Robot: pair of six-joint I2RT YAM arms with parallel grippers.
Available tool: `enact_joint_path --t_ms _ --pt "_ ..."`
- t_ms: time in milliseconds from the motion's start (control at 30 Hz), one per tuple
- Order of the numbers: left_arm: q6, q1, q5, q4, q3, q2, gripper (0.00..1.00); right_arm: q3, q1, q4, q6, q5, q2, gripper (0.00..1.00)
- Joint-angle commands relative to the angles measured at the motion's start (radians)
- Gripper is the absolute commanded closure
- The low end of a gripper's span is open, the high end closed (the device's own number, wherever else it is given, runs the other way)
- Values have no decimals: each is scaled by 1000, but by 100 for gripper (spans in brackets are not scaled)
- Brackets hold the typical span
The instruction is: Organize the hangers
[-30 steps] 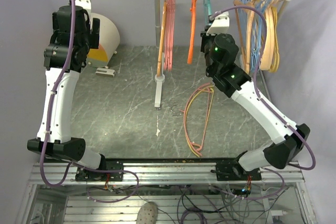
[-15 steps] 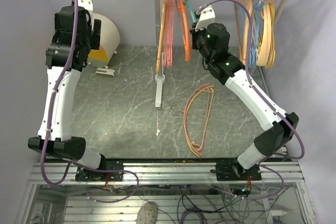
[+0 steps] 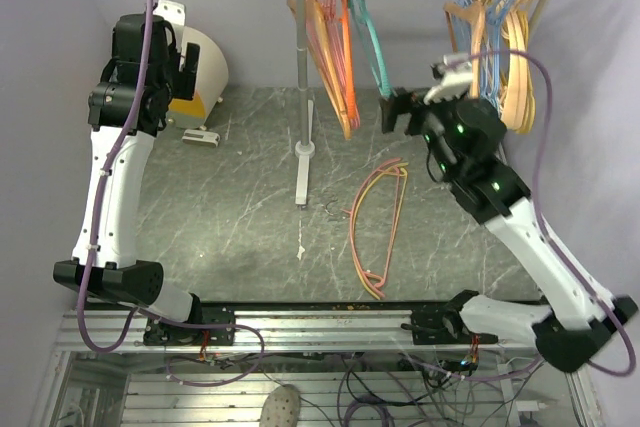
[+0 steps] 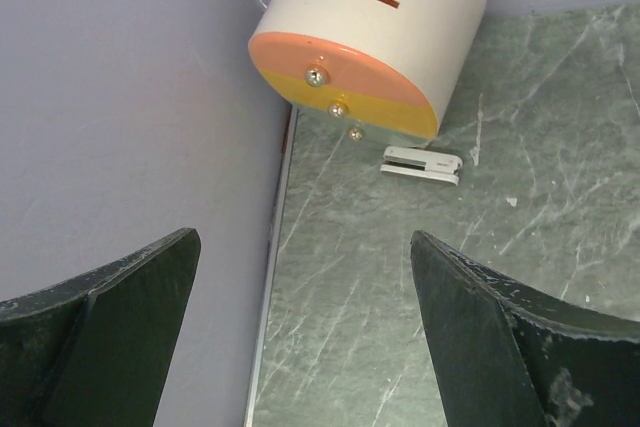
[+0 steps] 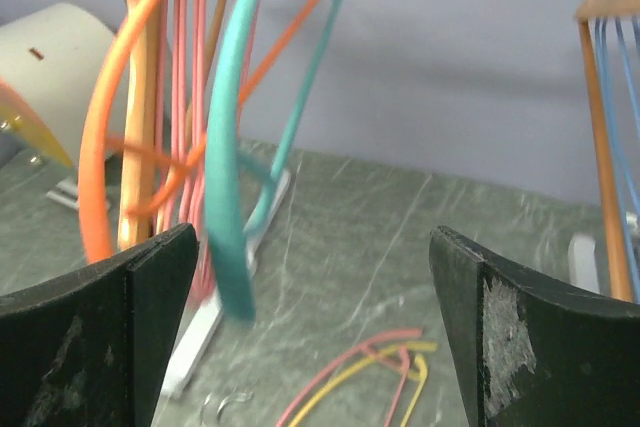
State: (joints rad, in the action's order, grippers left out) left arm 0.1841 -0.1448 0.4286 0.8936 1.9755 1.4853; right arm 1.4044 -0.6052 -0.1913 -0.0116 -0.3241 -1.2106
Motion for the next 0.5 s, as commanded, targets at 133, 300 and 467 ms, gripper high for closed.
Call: enact_joint_path --t_ms 133,300,467 --pt "20 10 -62 32 -9 -11 2 -478 -9 -161 -303 205 312 0" --pt "21 9 -86 31 -14 -28 2 -743 -86 -166 -515 226 405 3" --pt "22 10 -101 23 -36 -47 2 -801 -267 -153 -622 102 313 14"
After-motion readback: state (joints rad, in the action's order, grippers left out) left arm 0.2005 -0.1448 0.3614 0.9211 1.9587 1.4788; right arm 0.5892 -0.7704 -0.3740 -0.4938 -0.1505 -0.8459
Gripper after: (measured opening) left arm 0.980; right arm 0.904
